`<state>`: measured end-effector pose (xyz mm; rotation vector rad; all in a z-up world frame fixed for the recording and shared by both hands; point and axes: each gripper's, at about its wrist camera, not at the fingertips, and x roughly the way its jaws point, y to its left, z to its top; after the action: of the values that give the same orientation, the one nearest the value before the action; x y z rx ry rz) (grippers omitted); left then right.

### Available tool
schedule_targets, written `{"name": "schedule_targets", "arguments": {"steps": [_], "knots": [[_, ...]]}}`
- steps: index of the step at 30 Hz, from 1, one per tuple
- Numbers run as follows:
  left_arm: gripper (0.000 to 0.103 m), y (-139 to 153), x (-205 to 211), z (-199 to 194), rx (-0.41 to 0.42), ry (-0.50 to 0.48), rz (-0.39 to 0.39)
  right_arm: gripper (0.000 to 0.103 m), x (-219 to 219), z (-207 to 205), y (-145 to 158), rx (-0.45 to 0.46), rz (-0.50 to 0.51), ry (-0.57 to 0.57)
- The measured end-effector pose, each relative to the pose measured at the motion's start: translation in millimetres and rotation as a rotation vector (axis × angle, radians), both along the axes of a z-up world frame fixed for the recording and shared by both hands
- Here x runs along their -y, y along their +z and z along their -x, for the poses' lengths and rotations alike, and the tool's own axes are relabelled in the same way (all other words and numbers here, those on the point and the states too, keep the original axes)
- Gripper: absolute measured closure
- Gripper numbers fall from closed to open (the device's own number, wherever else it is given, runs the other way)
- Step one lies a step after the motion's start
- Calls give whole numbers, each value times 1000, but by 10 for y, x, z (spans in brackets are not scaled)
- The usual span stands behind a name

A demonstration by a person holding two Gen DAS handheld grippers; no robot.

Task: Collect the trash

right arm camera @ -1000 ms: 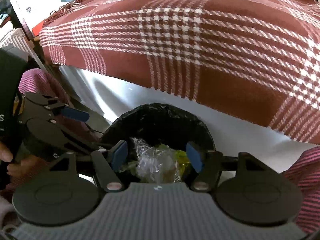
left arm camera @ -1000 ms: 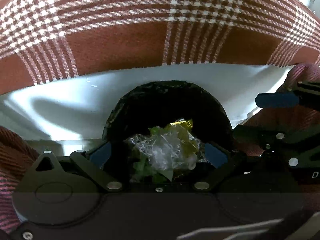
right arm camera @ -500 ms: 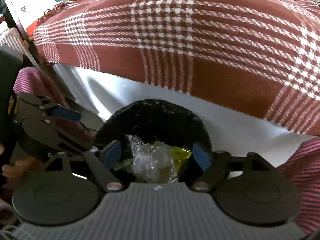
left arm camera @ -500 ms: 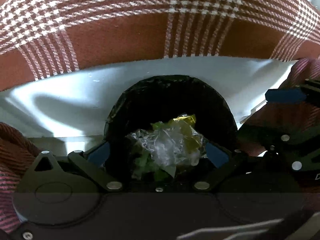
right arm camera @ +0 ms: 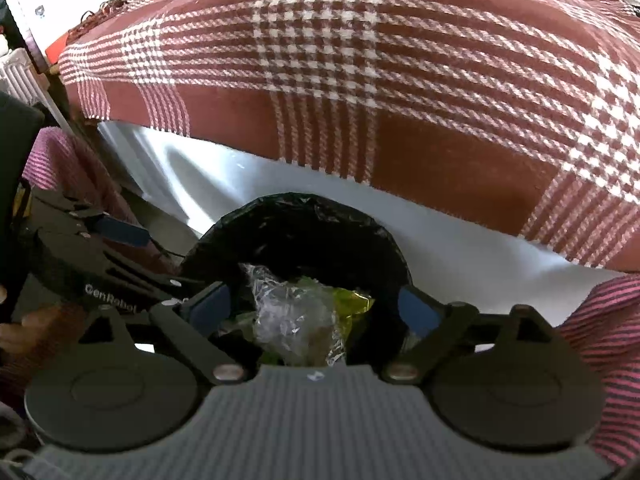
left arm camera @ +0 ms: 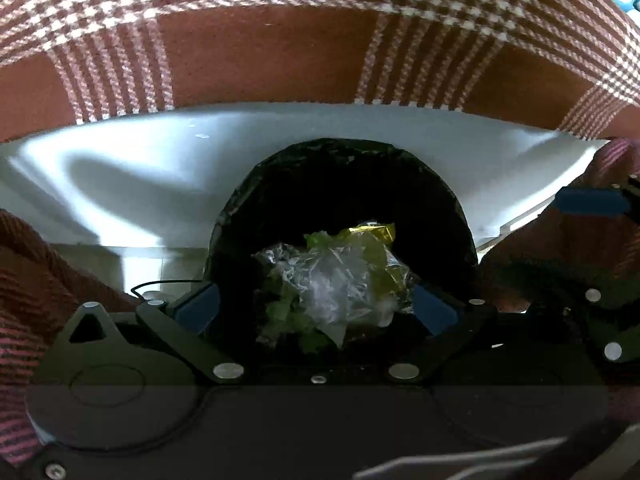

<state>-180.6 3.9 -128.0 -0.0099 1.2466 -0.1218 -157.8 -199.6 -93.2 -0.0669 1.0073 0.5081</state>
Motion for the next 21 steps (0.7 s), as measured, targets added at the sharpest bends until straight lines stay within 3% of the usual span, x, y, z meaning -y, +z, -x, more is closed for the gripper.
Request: {"name": "schedule_targets", "arguments": {"steps": [21], "knots": [[1, -23, 14, -5, -6, 5, -18, 6, -22, -25, -23, -11, 3, 11]]}}
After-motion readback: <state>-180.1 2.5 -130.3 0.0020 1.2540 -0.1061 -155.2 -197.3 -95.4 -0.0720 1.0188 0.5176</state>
